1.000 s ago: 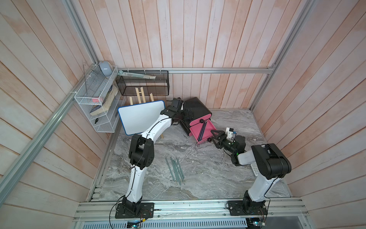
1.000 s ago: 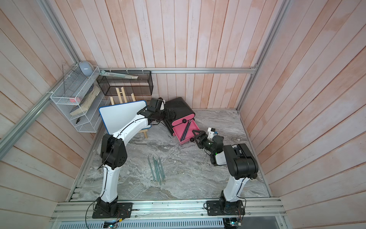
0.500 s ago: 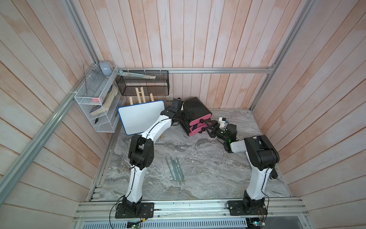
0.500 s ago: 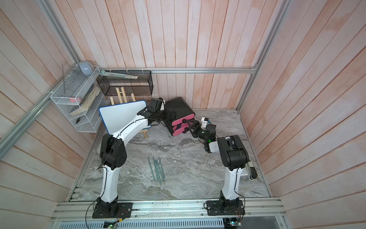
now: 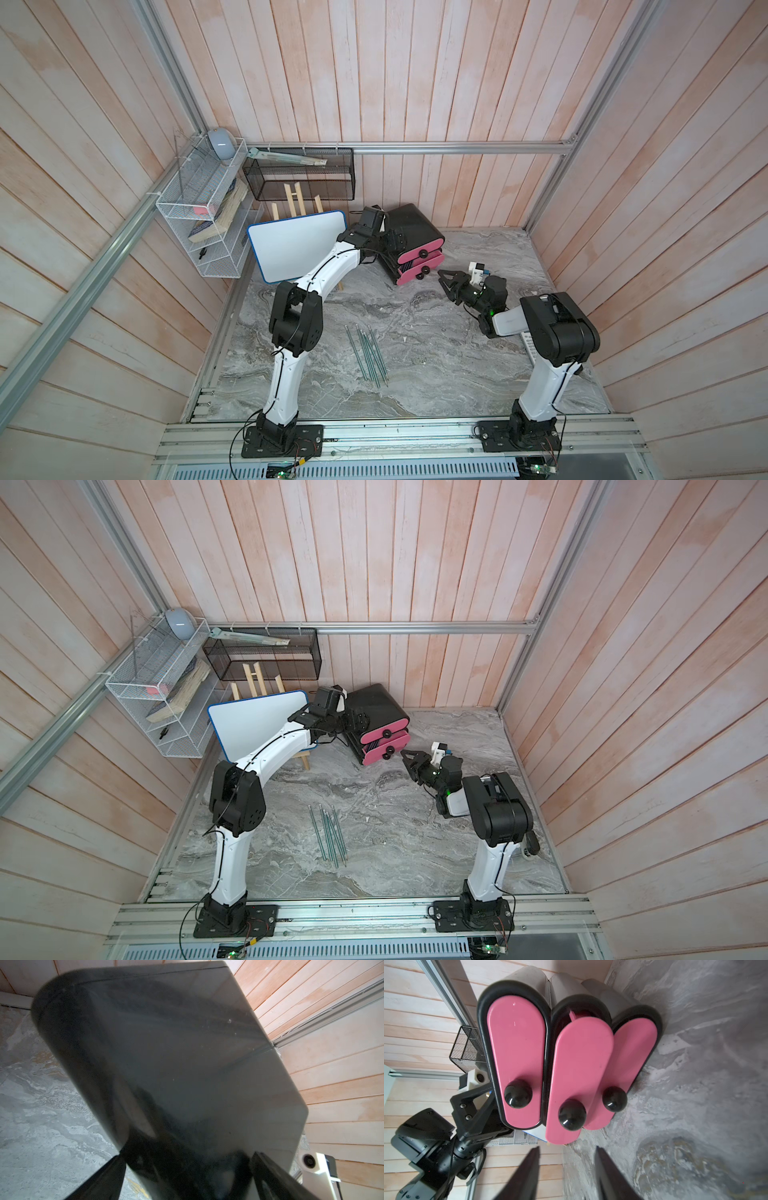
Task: Please place the pencils in the drawer according to their color
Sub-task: Close the drawer in the storage box.
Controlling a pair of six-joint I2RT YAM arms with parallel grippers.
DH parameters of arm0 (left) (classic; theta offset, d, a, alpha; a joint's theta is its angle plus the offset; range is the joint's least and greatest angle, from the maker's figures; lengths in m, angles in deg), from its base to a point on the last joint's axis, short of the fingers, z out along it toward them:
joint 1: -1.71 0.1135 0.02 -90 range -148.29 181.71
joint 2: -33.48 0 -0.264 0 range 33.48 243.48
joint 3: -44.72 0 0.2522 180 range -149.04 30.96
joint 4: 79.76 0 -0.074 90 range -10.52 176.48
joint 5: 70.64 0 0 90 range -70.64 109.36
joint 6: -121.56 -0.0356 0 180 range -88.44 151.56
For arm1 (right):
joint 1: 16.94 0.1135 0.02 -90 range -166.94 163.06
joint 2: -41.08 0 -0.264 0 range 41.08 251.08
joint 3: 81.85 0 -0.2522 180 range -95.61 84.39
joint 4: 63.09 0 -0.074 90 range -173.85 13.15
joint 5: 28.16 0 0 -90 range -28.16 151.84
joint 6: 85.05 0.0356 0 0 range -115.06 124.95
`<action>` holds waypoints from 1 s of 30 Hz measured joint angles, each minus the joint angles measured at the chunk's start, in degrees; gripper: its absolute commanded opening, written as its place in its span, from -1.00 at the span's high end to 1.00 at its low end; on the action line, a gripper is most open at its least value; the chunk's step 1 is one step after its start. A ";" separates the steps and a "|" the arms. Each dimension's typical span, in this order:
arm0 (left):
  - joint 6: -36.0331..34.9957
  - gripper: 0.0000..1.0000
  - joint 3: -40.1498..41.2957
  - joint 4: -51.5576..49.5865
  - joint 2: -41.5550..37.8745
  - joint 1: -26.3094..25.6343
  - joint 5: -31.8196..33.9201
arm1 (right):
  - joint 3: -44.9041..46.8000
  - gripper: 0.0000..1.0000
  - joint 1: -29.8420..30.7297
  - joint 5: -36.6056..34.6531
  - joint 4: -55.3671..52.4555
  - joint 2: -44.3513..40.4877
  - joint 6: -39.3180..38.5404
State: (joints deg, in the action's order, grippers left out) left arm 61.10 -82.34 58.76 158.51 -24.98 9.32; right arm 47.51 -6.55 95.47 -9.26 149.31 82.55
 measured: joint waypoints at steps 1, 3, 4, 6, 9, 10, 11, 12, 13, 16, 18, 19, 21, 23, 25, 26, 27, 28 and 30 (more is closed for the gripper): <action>0.00 -0.99 0.00 -0.02 0.00 0.00 -0.02 | 0.04 1.00 -0.11 -0.02 0.33 0.00 0.26; 0.00 -0.99 0.00 -0.02 0.00 0.00 -0.02 | -0.09 1.00 -0.11 -0.07 1.16 0.31 0.59; 0.00 -0.99 0.00 -0.02 0.00 0.00 0.00 | -0.35 1.00 -0.09 -0.09 1.25 0.61 0.66; -0.02 -0.99 0.00 -0.02 0.00 0.00 0.00 | -1.31 1.00 -0.09 -0.09 1.14 1.38 0.59; -0.04 -0.99 0.00 -0.02 0.00 0.00 0.00 | -3.61 1.00 -0.09 -0.22 0.83 2.64 0.52; -0.04 -0.99 0.00 -0.02 0.00 0.00 -0.02 | -4.55 1.00 -0.09 -0.28 0.74 3.17 0.52; -0.04 -0.99 0.00 -0.02 0.00 0.00 -0.02 | -5.33 1.00 -0.09 -0.33 0.70 3.67 0.48; -0.07 -0.99 0.00 -0.02 0.00 0.00 -0.02 | -6.27 1.00 -0.09 -0.33 0.52 4.31 0.39; -0.09 -0.99 0.00 -0.02 0.00 0.00 -0.02 | -7.19 1.00 -0.09 -0.37 0.28 4.96 0.37; -0.20 -0.99 0.00 -0.02 0.00 0.00 -0.04 | -9.53 1.00 -0.04 -0.57 -0.76 6.86 0.37; -0.22 -0.99 0.00 -0.04 0.00 0.00 -0.04 | -11.02 1.00 0.07 -0.66 -1.42 8.07 0.37; -0.24 -0.99 0.00 -0.02 0.00 0.00 -0.07 | -11.93 1.00 0.13 -0.74 -1.77 8.79 0.39; -0.24 -0.99 0.00 -0.04 0.00 0.00 -0.07 | -13.84 1.00 0.42 -0.83 -2.29 10.19 0.42; -0.33 -0.99 0.00 -0.04 0.00 0.00 -0.11 | -15.72 1.00 0.85 -0.90 -3.17 11.30 0.42; -0.42 -0.99 0.00 -0.04 0.00 0.00 -0.13 | -17.99 1.00 1.40 -1.01 -4.13 12.39 0.44; -0.44 -0.99 0.00 -0.07 0.00 0.00 -0.15 | -19.12 1.00 1.70 -1.07 -4.61 12.92 0.44; -0.44 -0.99 0.00 -0.07 0.00 0.00 -0.17 | -20.24 1.00 2.03 -1.18 -4.96 13.44 0.48; -0.44 -0.99 0.00 -0.07 0.00 0.00 -0.15 | -21.22 1.00 2.36 -1.18 -5.29 13.92 0.57; -0.46 -0.99 0.07 0.13 0.00 0.00 -0.11 | -22.10 1.00 2.49 -1.44 -5.77 14.38 0.81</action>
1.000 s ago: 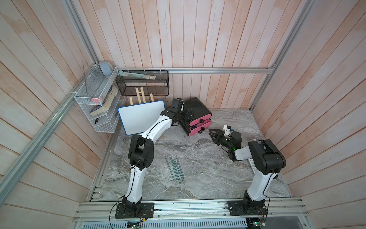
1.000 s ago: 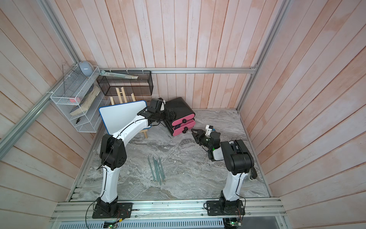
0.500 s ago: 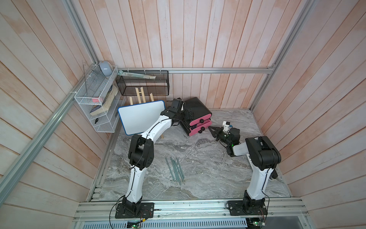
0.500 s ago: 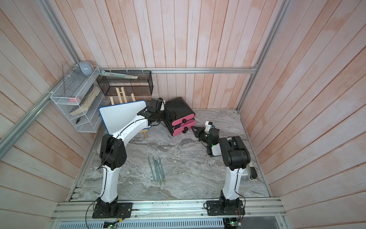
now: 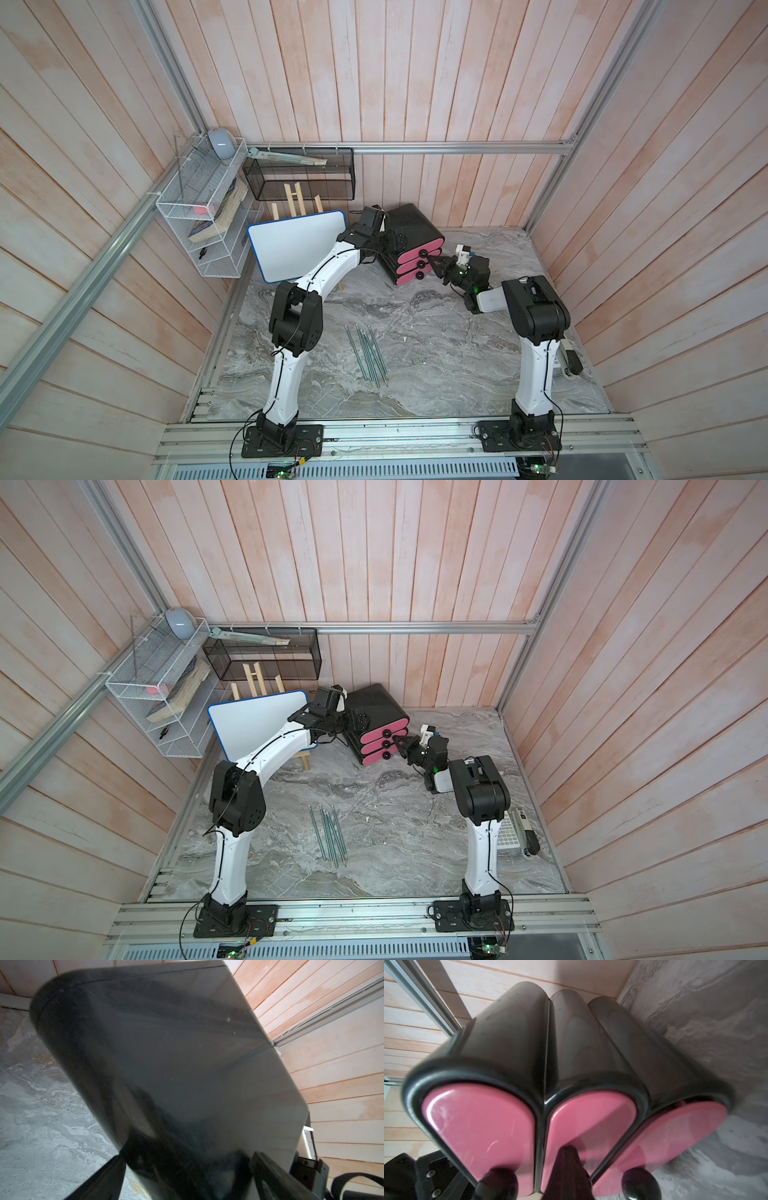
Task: Please place the pencils in the drawer according to their color
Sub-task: Close the drawer in the storage box, then open the drawer in the storage box.
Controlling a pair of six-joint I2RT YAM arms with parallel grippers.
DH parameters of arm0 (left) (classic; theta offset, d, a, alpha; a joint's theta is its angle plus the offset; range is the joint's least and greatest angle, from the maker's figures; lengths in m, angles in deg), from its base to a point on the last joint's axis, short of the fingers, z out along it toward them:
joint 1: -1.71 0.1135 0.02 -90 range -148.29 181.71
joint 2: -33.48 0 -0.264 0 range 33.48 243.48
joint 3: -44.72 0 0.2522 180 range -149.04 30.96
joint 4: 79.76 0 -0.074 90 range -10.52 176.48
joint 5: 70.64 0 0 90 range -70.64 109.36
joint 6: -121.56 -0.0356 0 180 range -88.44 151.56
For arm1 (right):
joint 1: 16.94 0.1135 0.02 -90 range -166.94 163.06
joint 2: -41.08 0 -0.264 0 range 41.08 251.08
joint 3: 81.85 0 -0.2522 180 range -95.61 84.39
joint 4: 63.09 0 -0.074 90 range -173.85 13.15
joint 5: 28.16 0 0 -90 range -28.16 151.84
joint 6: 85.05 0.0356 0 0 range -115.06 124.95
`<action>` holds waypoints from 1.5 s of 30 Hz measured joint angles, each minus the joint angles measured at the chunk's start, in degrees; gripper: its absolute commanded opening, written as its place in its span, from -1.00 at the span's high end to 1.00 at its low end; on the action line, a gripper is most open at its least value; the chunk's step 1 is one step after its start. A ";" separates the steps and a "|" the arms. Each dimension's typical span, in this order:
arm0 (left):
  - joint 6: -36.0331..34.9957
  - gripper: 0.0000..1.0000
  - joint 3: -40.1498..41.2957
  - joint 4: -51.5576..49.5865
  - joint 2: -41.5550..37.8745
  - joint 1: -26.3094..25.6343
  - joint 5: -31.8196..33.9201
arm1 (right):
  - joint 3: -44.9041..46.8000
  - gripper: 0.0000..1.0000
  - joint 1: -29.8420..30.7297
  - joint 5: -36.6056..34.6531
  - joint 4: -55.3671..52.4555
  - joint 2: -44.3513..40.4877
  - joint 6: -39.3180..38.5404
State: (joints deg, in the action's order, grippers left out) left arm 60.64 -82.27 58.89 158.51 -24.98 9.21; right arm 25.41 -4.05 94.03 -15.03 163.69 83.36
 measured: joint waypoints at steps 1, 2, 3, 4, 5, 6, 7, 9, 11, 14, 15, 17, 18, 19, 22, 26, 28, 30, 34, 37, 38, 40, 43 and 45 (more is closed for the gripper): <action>0.00 -0.99 0.13 0.07 0.00 0.00 -0.02 | -0.35 1.00 0.00 -0.13 -0.07 0.24 0.04; 0.00 -0.99 0.24 0.24 0.00 0.00 -0.02 | -0.63 1.00 0.00 -0.26 -0.13 0.44 0.22; 0.00 -0.99 0.35 0.42 -0.02 0.00 -0.04 | -0.81 1.00 0.00 -0.39 -0.15 0.57 0.46; 0.00 -0.99 0.48 0.57 -0.09 0.00 -0.04 | -0.85 1.00 0.00 -0.42 -0.13 0.63 0.68; -0.02 -0.99 0.61 0.66 -0.13 0.00 -0.04 | -0.83 1.00 0.00 -0.46 -0.07 0.61 0.83; -0.02 -0.99 0.72 0.76 -0.20 0.00 -0.07 | -0.66 1.00 0.02 -0.61 0.17 0.61 0.96; -0.07 -0.99 0.87 0.94 -0.26 0.00 -0.07 | -0.31 1.00 0.07 -0.74 0.52 0.61 1.05; -0.20 -0.99 1.11 1.14 -0.37 0.00 -0.11 | 1.60 0.88 0.33 -0.81 1.22 0.22 1.07; -0.22 -0.99 1.31 1.36 -0.44 0.00 -0.11 | 4.76 0.60 0.50 -0.92 1.27 -1.14 1.25; -0.24 -0.99 1.53 1.55 -0.55 0.00 -0.15 | 9.84 0.01 0.52 -0.85 1.51 -4.07 1.44; -0.24 -0.99 1.60 1.64 -0.55 0.00 -0.15 | 11.28 -0.08 0.46 -0.87 1.66 -5.05 1.38; -0.24 -0.99 1.70 1.73 -0.66 0.00 -0.20 | 13.40 -0.20 0.35 -1.01 2.25 -6.45 1.60; -0.28 -0.99 1.70 1.73 -0.66 0.00 -0.26 | 14.27 -0.22 0.31 -0.98 2.80 -6.86 1.60; -0.37 -0.99 1.70 1.73 -0.66 0.00 -0.33 | 14.91 -0.23 0.31 -1.01 3.34 -6.97 1.55; -0.39 -0.99 1.70 1.70 -0.66 0.00 -0.33 | 15.67 -0.25 0.37 -1.01 3.93 -6.88 1.66; -0.42 -0.99 1.70 1.70 -0.66 0.00 -0.35 | 15.50 -0.25 0.68 -1.01 5.03 -5.64 1.68; -0.42 -0.99 1.70 1.70 -0.68 0.00 -0.37 | 15.08 -0.25 1.03 -1.03 5.35 -4.26 2.14; -0.42 -0.99 1.73 1.70 -0.68 0.00 -0.39 | 14.62 -0.25 1.42 -1.05 5.44 -2.91 2.75; -0.42 -0.99 1.77 1.73 -0.74 0.00 -0.50 | 13.66 -0.26 2.23 -1.09 5.53 -0.72 3.45; -0.42 -0.99 1.81 1.73 -0.76 0.00 -0.59 | 12.92 -0.25 2.64 -1.14 5.53 0.31 3.74; -0.42 -0.99 1.81 1.70 -0.76 0.00 -0.61 | 12.68 -0.25 2.73 -1.18 5.49 0.50 3.87; -0.42 -0.99 1.84 1.70 -0.76 0.00 -0.72 | 12.15 -0.25 2.80 -1.33 5.57 0.87 4.07; -0.42 -0.99 2.21 1.84 -0.94 0.00 -0.83 | 11.93 -0.23 2.82 -2.12 5.84 1.07 4.87; -0.42 -0.99 2.38 1.95 -1.03 0.00 -0.98 | 12.11 -0.23 2.84 -2.80 6.34 1.07 5.73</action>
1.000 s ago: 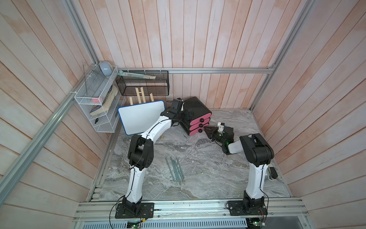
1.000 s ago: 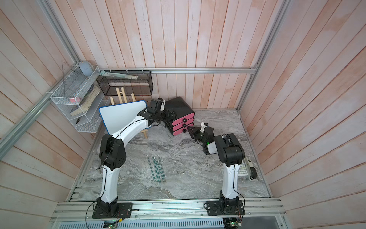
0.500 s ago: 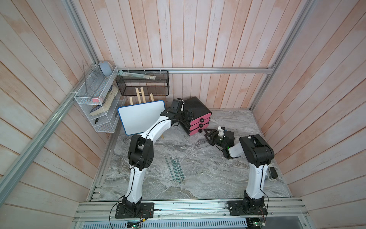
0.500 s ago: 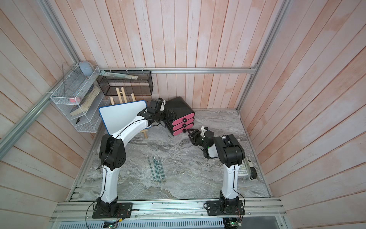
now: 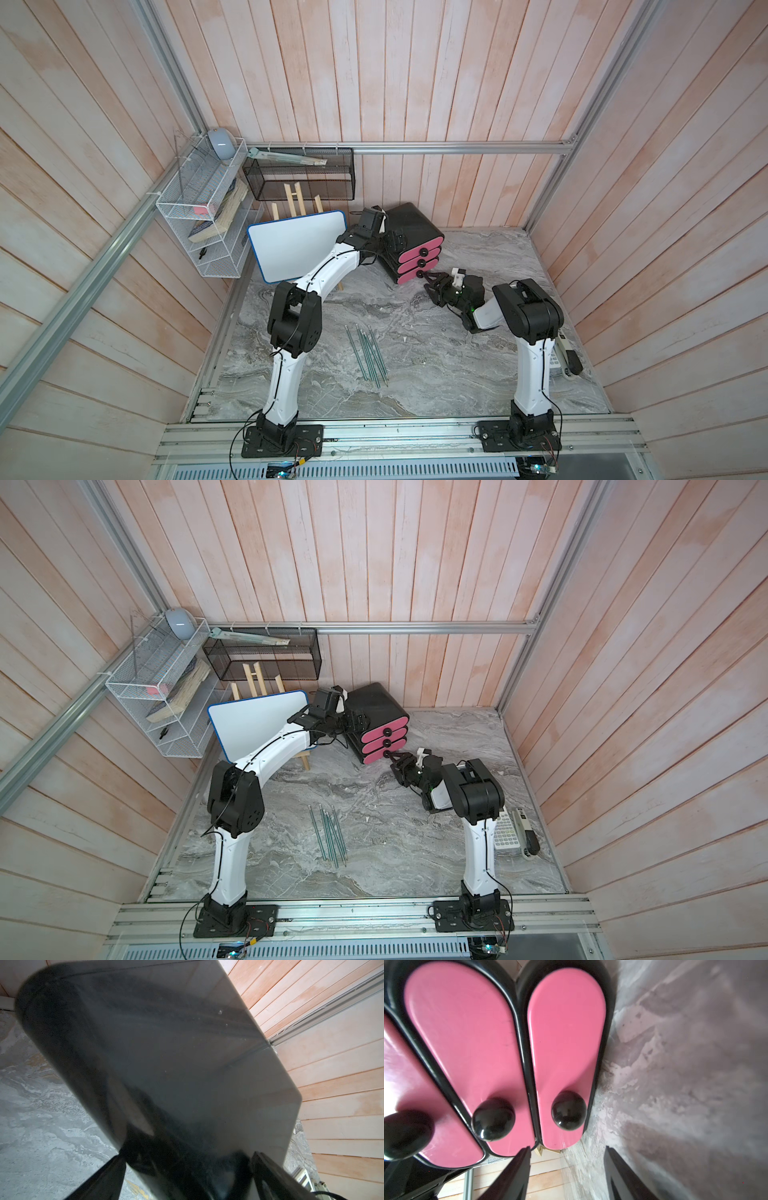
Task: Please place the pencils in the drawer according to their color
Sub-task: Open the drawer in the storage box.
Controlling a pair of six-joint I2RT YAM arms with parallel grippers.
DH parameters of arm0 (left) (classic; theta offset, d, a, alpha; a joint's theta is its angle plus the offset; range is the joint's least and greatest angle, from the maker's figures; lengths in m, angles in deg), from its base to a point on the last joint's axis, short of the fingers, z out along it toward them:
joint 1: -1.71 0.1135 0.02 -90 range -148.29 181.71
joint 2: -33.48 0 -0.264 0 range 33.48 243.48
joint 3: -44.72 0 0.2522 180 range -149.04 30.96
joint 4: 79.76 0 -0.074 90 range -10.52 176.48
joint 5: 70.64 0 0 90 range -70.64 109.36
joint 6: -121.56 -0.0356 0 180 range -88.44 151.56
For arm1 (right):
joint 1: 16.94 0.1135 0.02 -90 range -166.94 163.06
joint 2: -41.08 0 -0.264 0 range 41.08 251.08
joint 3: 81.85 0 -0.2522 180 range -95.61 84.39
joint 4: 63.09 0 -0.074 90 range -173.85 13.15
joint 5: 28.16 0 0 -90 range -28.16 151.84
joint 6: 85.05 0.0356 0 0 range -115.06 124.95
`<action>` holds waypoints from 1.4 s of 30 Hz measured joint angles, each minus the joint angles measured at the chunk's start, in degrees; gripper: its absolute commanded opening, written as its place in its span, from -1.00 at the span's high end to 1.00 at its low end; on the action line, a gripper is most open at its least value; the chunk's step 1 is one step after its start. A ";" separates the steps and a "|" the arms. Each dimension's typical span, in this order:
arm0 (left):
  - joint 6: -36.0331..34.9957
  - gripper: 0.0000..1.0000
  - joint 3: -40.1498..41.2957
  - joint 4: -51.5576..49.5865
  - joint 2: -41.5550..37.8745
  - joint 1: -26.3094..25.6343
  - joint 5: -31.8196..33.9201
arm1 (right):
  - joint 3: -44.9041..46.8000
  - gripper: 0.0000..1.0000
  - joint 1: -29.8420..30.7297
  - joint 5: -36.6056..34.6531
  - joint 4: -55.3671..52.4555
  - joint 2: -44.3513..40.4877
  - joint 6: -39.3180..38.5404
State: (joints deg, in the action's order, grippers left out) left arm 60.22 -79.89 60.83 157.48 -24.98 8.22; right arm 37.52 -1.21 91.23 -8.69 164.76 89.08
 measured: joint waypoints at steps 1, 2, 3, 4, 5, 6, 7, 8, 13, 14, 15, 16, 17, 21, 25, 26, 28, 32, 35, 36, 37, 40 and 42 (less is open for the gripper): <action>0.00 -0.99 0.09 0.02 -0.07 0.00 -0.07 | 0.24 -0.23 -0.02 -0.24 0.09 -0.11 0.20; 0.00 -0.99 0.15 0.04 -0.09 0.00 -0.20 | 0.74 -0.23 -0.02 -0.57 0.07 -0.37 0.31; 0.00 -0.99 0.22 0.07 -0.13 0.00 -0.28 | 1.44 -0.23 -0.17 -0.83 -0.13 -0.85 0.28; 0.00 -0.99 0.28 0.11 -0.15 0.00 -0.37 | 2.19 -0.23 -0.31 -0.83 -0.66 -1.51 0.24; 0.00 -0.99 0.31 0.15 -0.17 0.00 -0.44 | 2.91 -0.23 -0.52 -0.83 -1.53 -2.43 0.11; 0.00 -0.99 0.31 0.17 -0.17 0.00 -0.46 | 3.43 -0.23 -0.87 -0.76 -2.54 -3.48 -0.17; 0.00 -0.99 0.31 0.17 -0.17 0.00 -0.50 | 3.69 -0.23 -1.33 -0.59 -3.43 -4.39 -0.57; 0.00 -0.99 0.31 0.17 -0.17 0.00 -0.57 | 3.76 -0.24 -1.95 -0.35 -4.76 -5.46 -1.31; 0.00 -0.99 0.31 0.15 -0.17 0.00 -0.63 | 2.34 -0.25 -4.81 0.76 -11.21 -8.24 -5.57; 0.00 -0.99 0.31 0.15 -0.17 0.00 -0.63 | 1.62 -0.25 -5.07 0.98 -12.59 -8.24 -6.19; 0.00 -0.99 0.31 0.15 -0.17 0.00 -0.66 | 0.87 -0.25 -5.14 1.33 -13.77 -8.17 -6.56; 0.00 -0.99 0.31 0.13 -0.17 0.00 -0.66 | 0.02 -0.25 -5.11 1.75 -14.86 -8.09 -6.80; 0.00 -0.99 0.31 0.13 -0.17 0.00 -0.68 | -0.79 -0.25 -5.09 2.12 -15.65 -7.91 -7.08; -0.07 -0.99 0.31 0.07 -0.22 0.00 -0.83 | -5.42 -0.25 -4.98 3.32 -19.21 -6.23 -8.26; -0.20 -0.99 0.31 -0.02 -0.26 0.00 -0.87 | -9.31 -0.25 -4.85 3.93 -23.30 -4.74 -9.70; -0.20 -0.99 0.31 -0.02 -0.26 0.00 -0.90 | -9.97 -0.25 -4.74 3.98 -24.15 -4.52 -10.08; -0.20 -0.99 0.31 -0.02 -0.26 0.00 -1.01 | -11.08 -0.25 -4.37 4.00 -25.86 -4.15 -10.58; -0.20 -0.99 0.31 -0.07 -0.26 0.00 -1.07 | -11.91 -0.23 -3.26 4.15 -27.32 -3.37 -10.75; -0.22 -0.99 0.31 -0.11 -0.26 0.00 -1.09 | -11.91 -0.21 -2.19 4.20 -27.93 -2.91 -10.71; -0.22 -0.99 0.31 -0.11 -0.26 0.00 -1.11 | -11.87 -0.21 -1.90 4.24 -28.17 -2.91 -10.73; -0.22 -0.99 0.31 -0.11 -0.28 0.00 -1.11 | -11.76 -0.22 -1.70 4.35 -28.20 -2.99 -10.91; -0.28 -0.99 0.31 -0.22 -0.33 0.00 -1.27 | -9.66 -0.24 -2.01 4.68 -28.74 -4.50 -11.82; -0.44 -0.99 0.31 -0.31 -0.37 0.00 -1.49 | -7.58 -0.25 -3.45 5.09 -29.64 -6.36 -12.87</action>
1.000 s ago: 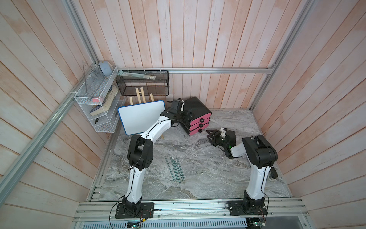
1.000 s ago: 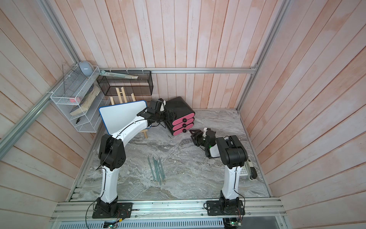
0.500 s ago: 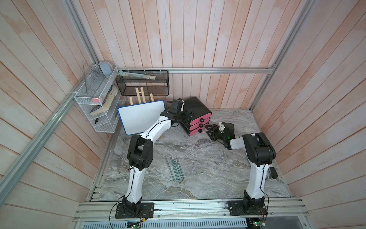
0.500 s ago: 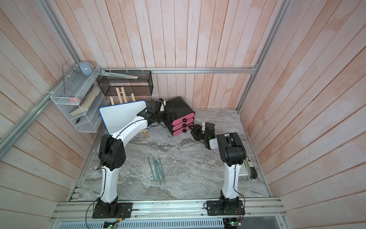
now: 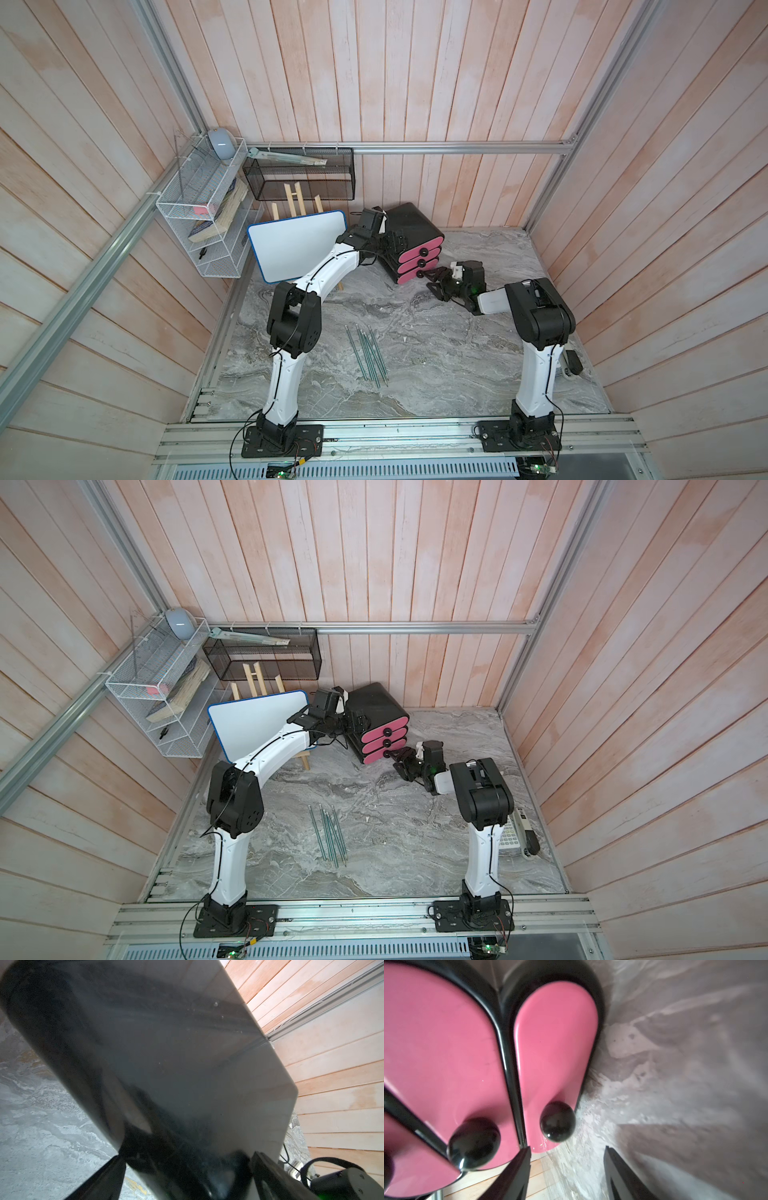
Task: Please place the pencils in the drawer according to their color
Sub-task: Open the drawer in the storage box.
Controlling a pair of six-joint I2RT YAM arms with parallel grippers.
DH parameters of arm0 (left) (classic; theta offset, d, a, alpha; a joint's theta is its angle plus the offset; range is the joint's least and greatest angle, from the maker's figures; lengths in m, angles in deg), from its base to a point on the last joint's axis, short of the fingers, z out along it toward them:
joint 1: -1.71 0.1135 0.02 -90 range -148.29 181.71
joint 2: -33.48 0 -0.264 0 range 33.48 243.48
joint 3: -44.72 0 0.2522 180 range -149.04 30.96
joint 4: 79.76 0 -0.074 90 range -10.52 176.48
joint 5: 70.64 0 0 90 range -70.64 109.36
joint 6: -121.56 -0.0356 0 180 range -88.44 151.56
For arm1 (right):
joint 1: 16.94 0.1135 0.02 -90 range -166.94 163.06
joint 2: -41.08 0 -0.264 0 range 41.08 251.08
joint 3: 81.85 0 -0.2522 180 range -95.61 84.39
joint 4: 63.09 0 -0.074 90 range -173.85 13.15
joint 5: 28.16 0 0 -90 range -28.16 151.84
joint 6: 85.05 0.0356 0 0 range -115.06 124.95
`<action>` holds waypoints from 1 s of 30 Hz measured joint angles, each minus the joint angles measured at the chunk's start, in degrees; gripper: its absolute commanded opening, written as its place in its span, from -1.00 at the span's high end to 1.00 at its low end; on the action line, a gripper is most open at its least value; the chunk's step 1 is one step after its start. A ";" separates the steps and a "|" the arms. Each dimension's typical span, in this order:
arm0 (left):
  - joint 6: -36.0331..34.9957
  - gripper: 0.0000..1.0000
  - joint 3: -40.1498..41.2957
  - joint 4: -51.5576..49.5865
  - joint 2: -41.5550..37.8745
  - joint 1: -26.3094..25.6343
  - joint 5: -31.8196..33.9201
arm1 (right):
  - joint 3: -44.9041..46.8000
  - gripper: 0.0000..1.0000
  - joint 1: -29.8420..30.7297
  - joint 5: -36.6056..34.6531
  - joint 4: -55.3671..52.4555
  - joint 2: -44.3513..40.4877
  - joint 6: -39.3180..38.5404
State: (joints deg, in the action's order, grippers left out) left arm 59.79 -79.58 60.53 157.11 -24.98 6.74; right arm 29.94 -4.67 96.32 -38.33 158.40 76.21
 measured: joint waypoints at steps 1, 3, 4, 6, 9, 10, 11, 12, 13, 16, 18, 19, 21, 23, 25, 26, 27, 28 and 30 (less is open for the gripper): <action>-0.02 -0.99 0.00 -0.07 0.00 0.00 -0.09 | 0.59 -0.25 -0.85 0.15 -0.42 -0.66 -0.52; -0.11 -0.99 0.00 -0.17 0.00 0.00 -0.31 | 0.90 -0.25 -3.37 0.74 -2.29 -1.79 -2.45; -0.17 -0.99 0.00 -0.22 -0.02 0.00 -0.39 | 0.66 -0.25 -4.37 0.87 -3.50 -2.05 -3.82; -0.22 -0.99 0.00 -0.31 -0.07 0.00 -0.44 | -1.53 -0.27 -6.67 1.20 -8.68 -2.23 -7.87; -0.46 -0.99 0.00 -0.52 -0.11 0.00 -0.61 | -5.95 -0.27 -8.31 1.25 -14.97 -2.14 -13.38; -0.57 -0.99 0.00 -0.57 -0.13 0.00 -0.68 | -7.21 -0.25 -8.44 1.46 -15.96 -1.97 -14.67; -0.61 -0.99 0.00 -0.61 -0.13 0.00 -0.70 | -8.52 -0.25 -8.46 1.81 -16.61 -1.55 -15.89; -0.63 -0.99 0.00 -0.63 -0.13 0.00 -0.76 | -9.73 -0.23 -8.44 2.34 -17.00 -0.87 -16.85; -0.66 -0.99 0.00 -0.68 -0.17 0.00 -0.85 | -10.60 -0.23 -8.41 2.93 -17.16 -0.15 -17.46; -0.81 -0.99 0.00 -0.94 -0.24 -0.02 -1.03 | -13.00 -0.21 -8.22 4.87 -18.08 3.02 -18.95; -0.90 -0.99 0.00 -1.09 -0.28 -0.04 -1.11 | -14.88 -0.20 -7.96 5.97 -19.45 5.46 -19.82; -1.01 -0.99 0.00 -1.20 -0.31 -0.07 -1.14 | -15.43 -0.20 -7.87 6.95 -19.43 6.27 -20.33; -1.07 -0.99 -0.02 -1.31 -0.33 -0.11 -1.22 | -16.83 -0.19 -7.26 7.78 -20.22 6.86 -20.87; -1.07 -0.99 -0.11 -1.49 -0.33 -0.11 -1.42 | -18.27 -0.19 -6.27 8.44 -21.09 7.65 -21.62; -1.14 -0.99 -0.31 -1.86 -0.33 -0.13 -1.60 | -19.69 -0.19 -4.96 9.16 -21.94 8.66 -22.08; -1.18 -0.99 -0.33 -1.99 -0.33 -0.13 -1.75 | -20.44 -0.19 -4.15 9.42 -22.16 9.11 -22.27; -1.22 -0.99 -0.35 -2.12 -0.33 -0.13 -1.88 | -21.11 -0.19 -3.32 9.51 -22.49 9.42 -22.51; -1.25 -0.99 -0.37 -2.16 -0.33 -0.13 -1.95 | -21.44 -0.18 -2.62 9.60 -22.77 9.55 -22.67; -1.25 -0.99 -0.42 -2.32 -0.33 -0.13 -1.99 | -21.86 -0.18 -0.90 9.66 -23.37 9.60 -22.95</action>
State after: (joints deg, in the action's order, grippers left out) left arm 58.54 -80.00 58.21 156.78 -25.12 4.75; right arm 8.08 -5.56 105.98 -61.69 168.00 53.26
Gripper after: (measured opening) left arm 0.996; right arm 0.591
